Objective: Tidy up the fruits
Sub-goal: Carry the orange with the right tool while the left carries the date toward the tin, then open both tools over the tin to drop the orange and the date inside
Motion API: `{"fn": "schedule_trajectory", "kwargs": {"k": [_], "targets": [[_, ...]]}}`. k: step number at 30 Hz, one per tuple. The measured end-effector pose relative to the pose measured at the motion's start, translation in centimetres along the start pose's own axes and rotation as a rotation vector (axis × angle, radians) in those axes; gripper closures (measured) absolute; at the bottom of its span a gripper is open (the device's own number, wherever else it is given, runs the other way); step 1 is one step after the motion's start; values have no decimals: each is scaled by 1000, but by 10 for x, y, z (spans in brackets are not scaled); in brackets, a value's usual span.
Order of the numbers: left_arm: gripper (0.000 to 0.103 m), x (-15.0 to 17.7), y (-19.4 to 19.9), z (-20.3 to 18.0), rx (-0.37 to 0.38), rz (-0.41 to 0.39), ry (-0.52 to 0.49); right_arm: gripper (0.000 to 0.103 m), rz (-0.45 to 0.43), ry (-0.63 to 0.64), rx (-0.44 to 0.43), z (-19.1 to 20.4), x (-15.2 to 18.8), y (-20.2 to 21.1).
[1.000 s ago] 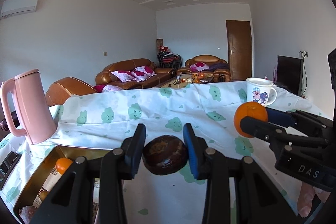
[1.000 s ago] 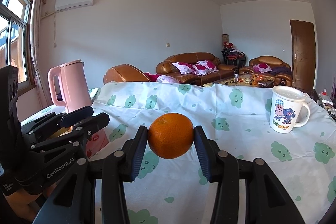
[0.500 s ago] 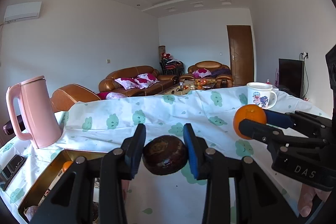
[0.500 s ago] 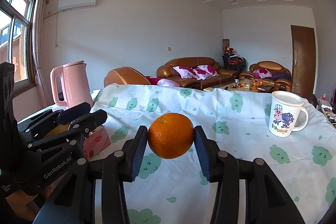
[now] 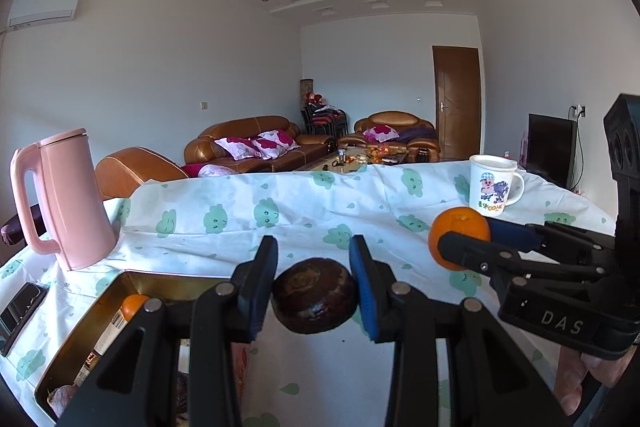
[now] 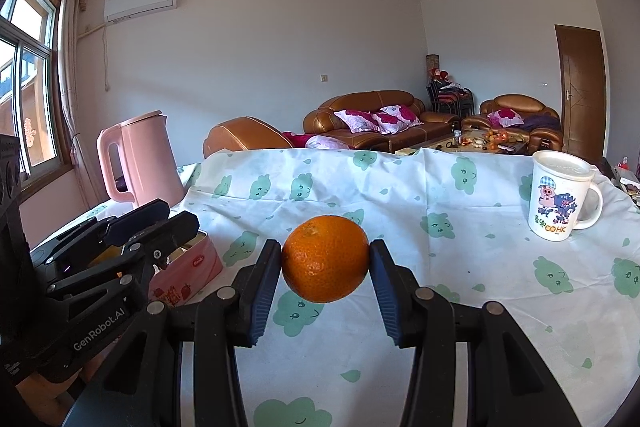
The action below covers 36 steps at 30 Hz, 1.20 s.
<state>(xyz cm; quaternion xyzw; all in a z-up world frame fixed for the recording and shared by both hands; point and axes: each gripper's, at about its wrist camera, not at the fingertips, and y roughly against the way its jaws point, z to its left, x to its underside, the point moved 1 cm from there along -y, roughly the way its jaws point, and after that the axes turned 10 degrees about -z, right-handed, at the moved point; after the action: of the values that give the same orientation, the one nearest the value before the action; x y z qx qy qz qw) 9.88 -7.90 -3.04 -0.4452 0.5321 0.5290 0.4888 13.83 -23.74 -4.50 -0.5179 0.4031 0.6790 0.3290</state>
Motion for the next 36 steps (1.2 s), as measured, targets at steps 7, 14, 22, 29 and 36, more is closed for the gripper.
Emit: {"fn": "schedule_trajectory", "kwargs": {"k": [7, 14, 22, 29, 36], "targets": [[65, -6, 12, 31, -24, 23, 24, 56, 20, -2, -61, 30, -3, -18], [65, -6, 22, 72, -75, 62, 31, 56, 30, 28, -143, 74, -8, -33], [65, 0, 24, 122, -166, 105, 52, 56, 46, 70, -220, 119, -10, -48], [65, 6, 19, 148, -205, 152, 66, 55, 77, 120, -253, 148, -6, -59], [65, 13, 12, 162, -217, 190, 73, 55, 113, 133, -261, 162, 0, -73]]}}
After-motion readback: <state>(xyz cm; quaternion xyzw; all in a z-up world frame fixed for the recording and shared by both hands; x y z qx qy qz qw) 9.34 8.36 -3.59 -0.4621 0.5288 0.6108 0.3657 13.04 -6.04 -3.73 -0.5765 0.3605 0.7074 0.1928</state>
